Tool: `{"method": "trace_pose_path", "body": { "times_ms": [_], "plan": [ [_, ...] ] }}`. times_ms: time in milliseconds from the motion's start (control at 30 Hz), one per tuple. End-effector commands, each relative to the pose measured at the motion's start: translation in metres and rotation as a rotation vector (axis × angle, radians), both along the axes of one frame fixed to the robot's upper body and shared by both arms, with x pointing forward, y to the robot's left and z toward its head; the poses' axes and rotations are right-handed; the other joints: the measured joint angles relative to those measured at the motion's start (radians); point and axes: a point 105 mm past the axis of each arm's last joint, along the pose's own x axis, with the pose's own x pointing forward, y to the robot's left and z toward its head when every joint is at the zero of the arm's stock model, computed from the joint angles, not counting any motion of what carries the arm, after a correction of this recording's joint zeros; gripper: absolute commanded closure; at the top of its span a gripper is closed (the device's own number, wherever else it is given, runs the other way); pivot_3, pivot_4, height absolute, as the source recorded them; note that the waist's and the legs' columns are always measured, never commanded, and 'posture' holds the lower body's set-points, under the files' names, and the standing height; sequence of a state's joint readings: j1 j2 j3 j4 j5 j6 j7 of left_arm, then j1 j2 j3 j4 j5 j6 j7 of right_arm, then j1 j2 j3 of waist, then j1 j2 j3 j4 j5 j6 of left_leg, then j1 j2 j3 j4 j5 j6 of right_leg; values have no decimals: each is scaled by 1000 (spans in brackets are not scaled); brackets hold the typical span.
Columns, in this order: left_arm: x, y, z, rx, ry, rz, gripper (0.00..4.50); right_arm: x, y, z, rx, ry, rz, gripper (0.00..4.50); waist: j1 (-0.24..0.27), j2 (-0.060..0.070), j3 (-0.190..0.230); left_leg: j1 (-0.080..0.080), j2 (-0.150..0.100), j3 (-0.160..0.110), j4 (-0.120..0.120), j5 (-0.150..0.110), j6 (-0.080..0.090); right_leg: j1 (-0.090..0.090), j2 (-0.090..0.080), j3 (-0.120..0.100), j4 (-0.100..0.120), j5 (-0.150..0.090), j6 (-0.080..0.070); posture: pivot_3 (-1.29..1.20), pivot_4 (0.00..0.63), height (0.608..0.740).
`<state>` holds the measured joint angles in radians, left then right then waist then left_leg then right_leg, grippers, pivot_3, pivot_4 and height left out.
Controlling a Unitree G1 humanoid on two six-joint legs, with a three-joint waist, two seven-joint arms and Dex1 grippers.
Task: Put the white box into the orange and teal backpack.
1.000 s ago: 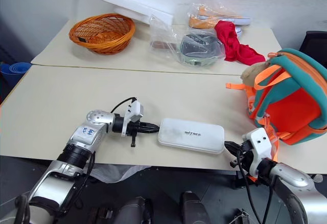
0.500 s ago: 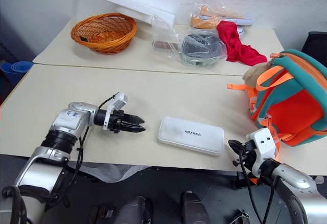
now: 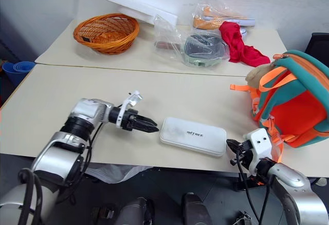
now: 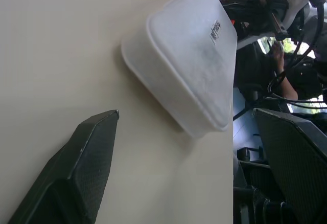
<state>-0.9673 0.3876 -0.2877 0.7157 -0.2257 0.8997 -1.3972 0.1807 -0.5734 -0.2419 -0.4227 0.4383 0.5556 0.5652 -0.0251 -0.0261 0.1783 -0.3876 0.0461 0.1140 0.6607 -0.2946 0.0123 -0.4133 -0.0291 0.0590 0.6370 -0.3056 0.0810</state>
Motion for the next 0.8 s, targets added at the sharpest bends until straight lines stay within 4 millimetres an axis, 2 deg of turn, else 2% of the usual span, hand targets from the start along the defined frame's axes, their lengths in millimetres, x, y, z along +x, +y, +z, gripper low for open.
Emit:
{"method": "trace_pose_path", "body": {
  "times_ms": [33, 133, 233, 333, 533, 633, 667, 800],
  "plan": [
    [-9, -18, -14, 35, 56, -30, 75, 5, 7, 8, 6, -52, 15, 4500, -1, 0, 0, 0, 0, 0, 0, 0, 0, 0, 0, 0, 0, 0, 0, 0, 150, 740],
    [-7, -32, -9, -4, 78, -4, 75, 7, 11, 8, 10, -57, 18, 4500, 0, 0, 0, 0, 0, 0, 0, 0, 0, 0, 0, 0, 0, 0, 0, 0, 150, 740],
    [-6, -35, -3, -40, 85, 10, 75, 8, 12, 6, 13, -55, 17, 4500, 0, 0, 0, 0, 0, 0, 1, 0, 0, 0, 0, 0, 1, 0, 0, 0, 150, 740],
    [1, -33, 7, -89, 93, 59, 581, 6, 12, 4, 15, -47, 9, 4500, -2, 0, 0, 0, 0, 0, 1, 0, 0, 0, 0, 0, 1, 0, 0, 0, 150, 740],
    [-2, -24, 24, -168, 106, 49, 2353, -2, 1, 2, -9, -63, -53, 4500, -4, 0, 0, -2, 1, 0, 1, 0, -1, -2, 2, 0, 2, 0, 0, 0, 150, 740],
    [-10, -15, 31, -197, 103, 33, 3159, -14, -13, 13, 21, -93, -124, 4500, -5, 0, 0, -1, 1, 0, 1, 0, -2, -2, 1, 0, 3, 0, 0, 0, 150, 740],
    [-13, -10, 34, -207, 97, 33, 3193, -18, -20, 22, 42, -121, -161, 4500, -6, 0, 0, -1, 1, 0, 1, 0, -2, -2, 1, 1, 3, 0, 0, 0, 150, 740],
    [-18, 11, 47, -251, 72, 70, 3193, -23, -43, 55, 89, -221, -292, 3283, -10, 1, 0, 0, 2, 1, 1, 0, -4, -3, 1, 1, 7, -1, -1, 0, 150, 740]
  ]
}}
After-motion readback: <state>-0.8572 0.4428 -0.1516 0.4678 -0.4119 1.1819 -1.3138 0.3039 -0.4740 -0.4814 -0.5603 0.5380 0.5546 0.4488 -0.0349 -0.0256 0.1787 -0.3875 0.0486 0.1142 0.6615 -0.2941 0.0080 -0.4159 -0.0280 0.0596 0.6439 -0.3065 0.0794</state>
